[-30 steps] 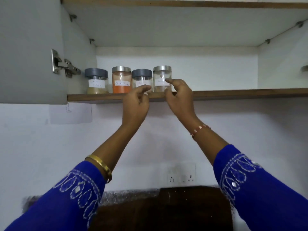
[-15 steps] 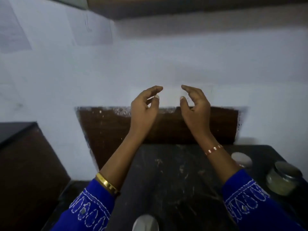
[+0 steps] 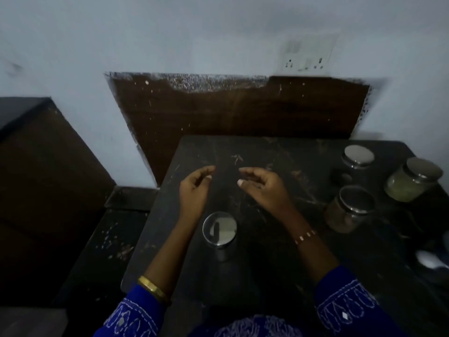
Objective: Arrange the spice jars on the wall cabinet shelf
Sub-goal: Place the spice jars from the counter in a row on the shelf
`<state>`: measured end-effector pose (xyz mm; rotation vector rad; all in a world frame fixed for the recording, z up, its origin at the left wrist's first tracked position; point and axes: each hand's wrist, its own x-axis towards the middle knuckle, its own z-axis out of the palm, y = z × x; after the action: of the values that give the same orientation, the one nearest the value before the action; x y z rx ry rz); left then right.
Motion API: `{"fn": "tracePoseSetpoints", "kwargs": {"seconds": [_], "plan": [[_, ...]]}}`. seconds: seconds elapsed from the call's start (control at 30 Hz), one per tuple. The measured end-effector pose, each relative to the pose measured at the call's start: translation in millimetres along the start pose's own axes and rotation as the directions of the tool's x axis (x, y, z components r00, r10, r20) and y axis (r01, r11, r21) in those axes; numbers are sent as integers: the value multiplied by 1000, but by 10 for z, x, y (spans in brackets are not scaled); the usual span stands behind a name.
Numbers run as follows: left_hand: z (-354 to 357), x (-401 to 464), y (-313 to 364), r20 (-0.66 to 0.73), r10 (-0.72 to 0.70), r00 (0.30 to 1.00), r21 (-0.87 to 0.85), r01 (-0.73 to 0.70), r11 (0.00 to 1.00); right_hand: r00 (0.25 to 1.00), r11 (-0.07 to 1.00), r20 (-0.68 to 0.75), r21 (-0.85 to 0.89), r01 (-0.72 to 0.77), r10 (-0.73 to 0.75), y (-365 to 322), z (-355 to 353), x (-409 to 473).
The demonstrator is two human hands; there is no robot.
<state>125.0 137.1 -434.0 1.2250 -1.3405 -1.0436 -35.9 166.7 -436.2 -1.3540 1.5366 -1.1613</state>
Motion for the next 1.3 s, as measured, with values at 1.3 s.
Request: {"fn": "tracePoseSetpoints", "kwargs": {"seconds": [1.3], "plan": [[-51, -452, 43, 392, -61, 918, 23, 57, 998, 944, 914, -245, 391, -112, 220, -214, 185, -469]]}}
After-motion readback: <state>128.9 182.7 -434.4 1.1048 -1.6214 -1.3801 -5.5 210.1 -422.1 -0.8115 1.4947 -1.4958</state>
